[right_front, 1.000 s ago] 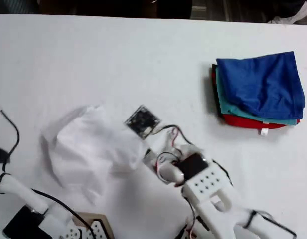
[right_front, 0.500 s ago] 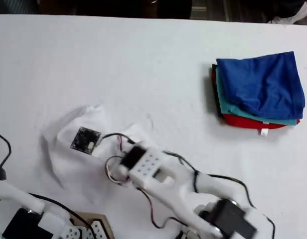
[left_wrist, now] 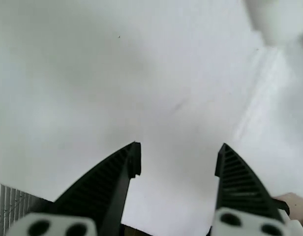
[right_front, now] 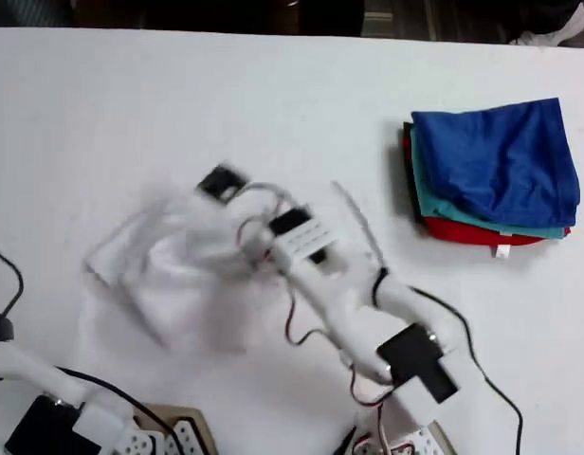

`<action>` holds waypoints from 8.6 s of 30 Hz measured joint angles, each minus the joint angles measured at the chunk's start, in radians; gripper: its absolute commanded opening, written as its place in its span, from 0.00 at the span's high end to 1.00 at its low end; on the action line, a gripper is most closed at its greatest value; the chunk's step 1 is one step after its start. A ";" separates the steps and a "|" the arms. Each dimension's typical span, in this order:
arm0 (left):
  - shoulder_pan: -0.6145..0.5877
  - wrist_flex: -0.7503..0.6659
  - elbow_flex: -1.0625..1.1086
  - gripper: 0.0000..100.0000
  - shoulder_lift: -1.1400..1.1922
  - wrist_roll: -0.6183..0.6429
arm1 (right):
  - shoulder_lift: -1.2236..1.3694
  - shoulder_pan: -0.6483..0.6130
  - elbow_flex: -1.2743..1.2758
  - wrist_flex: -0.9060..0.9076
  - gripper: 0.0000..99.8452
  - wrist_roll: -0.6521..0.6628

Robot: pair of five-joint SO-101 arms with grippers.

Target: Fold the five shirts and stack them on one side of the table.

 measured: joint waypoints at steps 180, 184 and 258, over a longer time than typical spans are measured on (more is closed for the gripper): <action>0.557 -0.087 -0.245 0.98 0.193 0.181 | 0.152 0.249 -0.482 -0.002 0.67 -0.121; 0.559 -0.087 -0.245 0.98 0.193 0.181 | 0.094 0.245 -0.482 0.078 0.67 -0.121; 0.697 0.292 -0.692 0.98 0.193 0.187 | -0.384 0.181 -0.580 0.371 0.98 -0.012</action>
